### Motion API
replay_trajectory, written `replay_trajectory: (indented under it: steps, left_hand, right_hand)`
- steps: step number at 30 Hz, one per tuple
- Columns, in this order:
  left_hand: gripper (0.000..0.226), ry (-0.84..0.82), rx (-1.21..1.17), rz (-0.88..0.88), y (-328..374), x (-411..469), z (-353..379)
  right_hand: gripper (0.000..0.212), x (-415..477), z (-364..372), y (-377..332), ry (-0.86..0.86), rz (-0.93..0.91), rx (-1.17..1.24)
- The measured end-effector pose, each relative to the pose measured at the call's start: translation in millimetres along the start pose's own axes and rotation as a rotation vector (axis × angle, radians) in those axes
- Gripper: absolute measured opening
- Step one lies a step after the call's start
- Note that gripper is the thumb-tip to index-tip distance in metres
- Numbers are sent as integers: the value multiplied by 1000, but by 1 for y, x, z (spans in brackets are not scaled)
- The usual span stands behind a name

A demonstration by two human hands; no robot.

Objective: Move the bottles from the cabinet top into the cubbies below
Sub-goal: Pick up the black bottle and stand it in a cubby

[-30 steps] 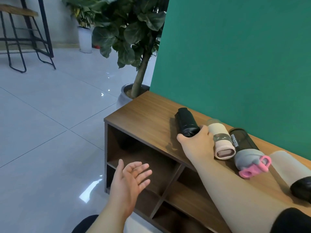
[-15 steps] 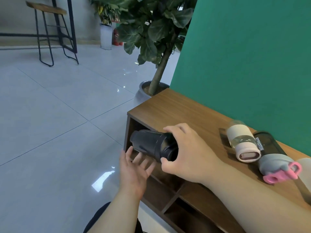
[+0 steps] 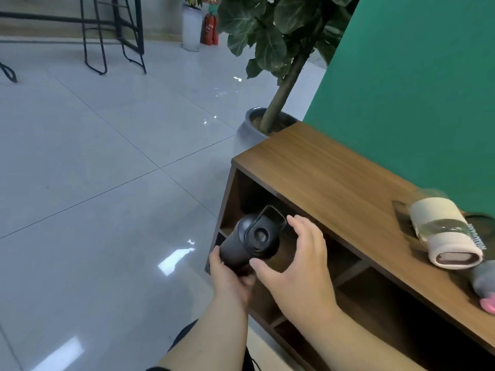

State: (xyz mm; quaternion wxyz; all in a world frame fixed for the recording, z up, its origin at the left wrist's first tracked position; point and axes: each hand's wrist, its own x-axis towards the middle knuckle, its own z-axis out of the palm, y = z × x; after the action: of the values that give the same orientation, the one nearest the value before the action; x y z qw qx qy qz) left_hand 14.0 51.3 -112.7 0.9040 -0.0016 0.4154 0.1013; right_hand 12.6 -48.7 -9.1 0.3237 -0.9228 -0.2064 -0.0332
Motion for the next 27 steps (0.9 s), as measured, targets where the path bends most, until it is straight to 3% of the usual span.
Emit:
replay_trajectory:
  steps: [2, 5, 11, 18, 23, 27]
  left_hand:
    - [72, 31, 32, -19, -4, 21, -5]
    - [66, 19, 71, -36, -3, 28, -2]
    - [53, 30, 69, -79, -4, 49, -4]
    - [50, 64, 263, -92, 2, 85, -3]
    - [73, 126, 342, 9, 4, 108, -1]
    - [89, 10, 321, 43, 10, 106, 7]
  right_hand:
    - [108, -1, 23, 5, -52, 253, 183]
    - [107, 12, 52, 17, -90, 379, 379]
    - [94, 41, 89, 32, -13, 419, 443]
    - [104, 70, 106, 50, 17, 441, 374]
    - [112, 93, 117, 68, -11, 453, 302]
    - [112, 108, 125, 75, -40, 461, 290]
